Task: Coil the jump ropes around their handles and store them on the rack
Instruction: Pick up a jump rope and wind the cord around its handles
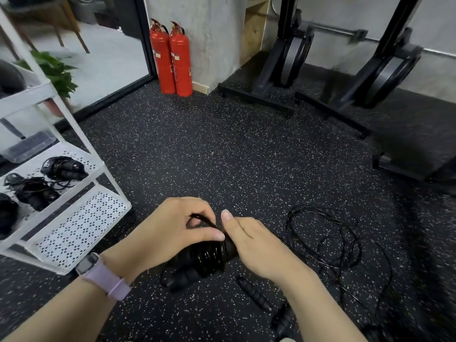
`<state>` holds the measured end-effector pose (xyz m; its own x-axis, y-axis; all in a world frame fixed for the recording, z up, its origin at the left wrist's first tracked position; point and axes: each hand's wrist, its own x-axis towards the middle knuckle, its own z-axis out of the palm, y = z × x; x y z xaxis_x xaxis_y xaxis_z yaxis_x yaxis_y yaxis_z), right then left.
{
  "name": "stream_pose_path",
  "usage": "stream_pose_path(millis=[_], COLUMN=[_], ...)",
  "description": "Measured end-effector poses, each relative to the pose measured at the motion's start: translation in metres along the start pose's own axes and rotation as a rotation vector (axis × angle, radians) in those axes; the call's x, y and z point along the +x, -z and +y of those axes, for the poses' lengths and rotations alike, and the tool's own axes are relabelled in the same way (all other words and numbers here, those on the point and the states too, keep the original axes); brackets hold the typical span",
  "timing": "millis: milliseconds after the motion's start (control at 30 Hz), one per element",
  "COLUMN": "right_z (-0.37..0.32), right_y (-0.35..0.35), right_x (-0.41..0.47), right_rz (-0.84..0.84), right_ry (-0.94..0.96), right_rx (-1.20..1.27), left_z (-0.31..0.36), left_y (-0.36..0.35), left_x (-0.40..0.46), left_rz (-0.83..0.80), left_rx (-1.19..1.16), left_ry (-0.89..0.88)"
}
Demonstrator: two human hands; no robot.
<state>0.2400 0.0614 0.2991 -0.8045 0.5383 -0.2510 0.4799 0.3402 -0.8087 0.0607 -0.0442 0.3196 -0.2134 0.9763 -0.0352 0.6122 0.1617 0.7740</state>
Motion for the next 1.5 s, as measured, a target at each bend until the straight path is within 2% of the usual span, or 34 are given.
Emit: stream_pose_path(millis=[100,300,400,467,533,567,667,867,1000,1133,1233,1500], right_z=[-0.001,-0.011,-0.015,-0.014,-0.010,-0.008,-0.004,0.011,0.018,0.016,0.016,0.014], right_y=[0.002,0.003,0.000,0.002,0.007,0.009,0.015,0.027,0.028,0.023,0.020,0.020], right_x=[-0.001,-0.004,-0.004,-0.003,-0.002,-0.002,-0.003,0.003,0.004,0.003,0.001,-0.002], right_rz=[-0.075,-0.131,-0.095,-0.010,0.074,0.116,0.225,0.456,0.565,0.576,0.469,0.147], right_ry=[0.018,0.043,0.093,0.092,0.049,0.028,-0.006,-0.140,-0.259,-0.276,-0.219,-0.178], right_rx=[0.119,0.346,0.531,0.645,0.726,0.748,0.807,0.878,0.766,0.312,0.114,-0.141], left_z=[-0.001,-0.003,-0.008,-0.021,-0.030,-0.031,-0.022,-0.025,-0.019,-0.008,-0.006,-0.002], left_y=[0.002,0.009,0.005,-0.003,-0.008,-0.009,-0.005,0.003,0.009,0.007,0.008,0.010], left_x=[0.002,0.009,0.011,0.008,0.002,0.001,0.006,0.001,-0.003,-0.006,-0.007,-0.003], left_rz=[-0.054,-0.144,-0.193,-0.093,0.083,0.094,-0.005,-0.041,0.000,0.048,0.044,-0.047], left_rx=[-0.145,-0.404,-0.455,-0.526,-0.414,-0.281,-0.065,0.192,0.355,0.483,0.537,0.604], left_ry=[0.077,0.048,0.078,0.201,0.296,0.285,0.194,0.135,0.022,-0.146,-0.215,-0.302])
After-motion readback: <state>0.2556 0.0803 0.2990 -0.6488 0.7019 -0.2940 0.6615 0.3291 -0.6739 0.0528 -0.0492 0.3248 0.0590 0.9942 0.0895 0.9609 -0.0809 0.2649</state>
